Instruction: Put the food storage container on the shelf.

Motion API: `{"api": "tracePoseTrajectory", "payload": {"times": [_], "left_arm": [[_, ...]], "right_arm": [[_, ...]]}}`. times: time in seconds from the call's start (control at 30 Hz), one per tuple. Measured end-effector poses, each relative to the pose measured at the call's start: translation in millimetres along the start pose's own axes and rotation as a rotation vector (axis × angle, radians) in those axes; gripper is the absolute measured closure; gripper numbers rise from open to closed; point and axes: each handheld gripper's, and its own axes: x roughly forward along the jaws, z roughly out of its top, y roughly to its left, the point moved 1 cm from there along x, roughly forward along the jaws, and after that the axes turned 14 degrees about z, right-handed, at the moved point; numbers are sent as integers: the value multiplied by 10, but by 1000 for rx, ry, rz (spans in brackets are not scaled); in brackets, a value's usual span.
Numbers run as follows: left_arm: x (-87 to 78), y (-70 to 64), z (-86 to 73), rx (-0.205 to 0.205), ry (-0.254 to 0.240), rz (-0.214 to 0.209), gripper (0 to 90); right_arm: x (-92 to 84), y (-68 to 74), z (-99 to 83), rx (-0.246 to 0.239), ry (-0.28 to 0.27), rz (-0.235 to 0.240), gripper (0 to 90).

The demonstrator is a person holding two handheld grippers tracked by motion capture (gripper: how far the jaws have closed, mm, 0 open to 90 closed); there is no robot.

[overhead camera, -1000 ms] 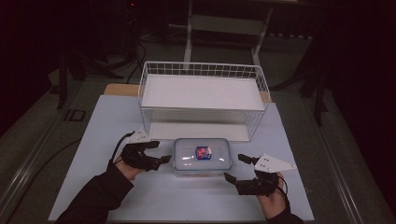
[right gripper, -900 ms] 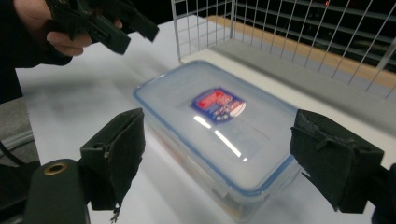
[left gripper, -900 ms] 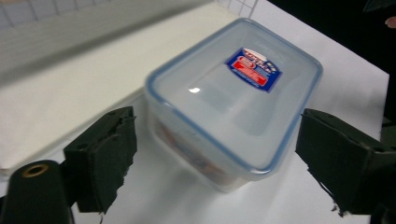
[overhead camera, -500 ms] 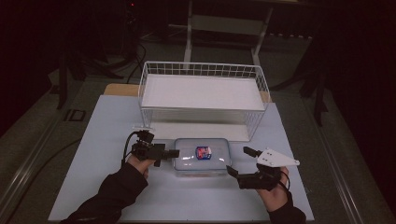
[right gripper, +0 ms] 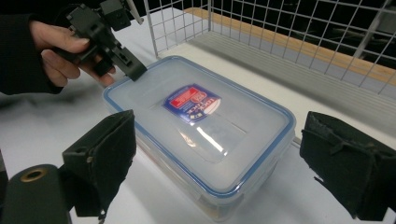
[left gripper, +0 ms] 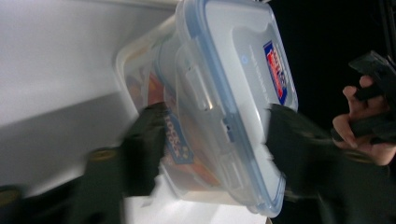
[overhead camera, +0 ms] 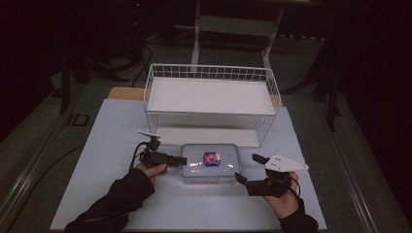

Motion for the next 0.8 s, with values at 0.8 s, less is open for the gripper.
{"api": "tracePoseTrajectory", "payload": {"times": [0.8], "left_arm": [[-182, -244, -222, 265, -87, 16, 582]], "right_arm": [[215, -648, -338, 454, 66, 211, 275]]}}
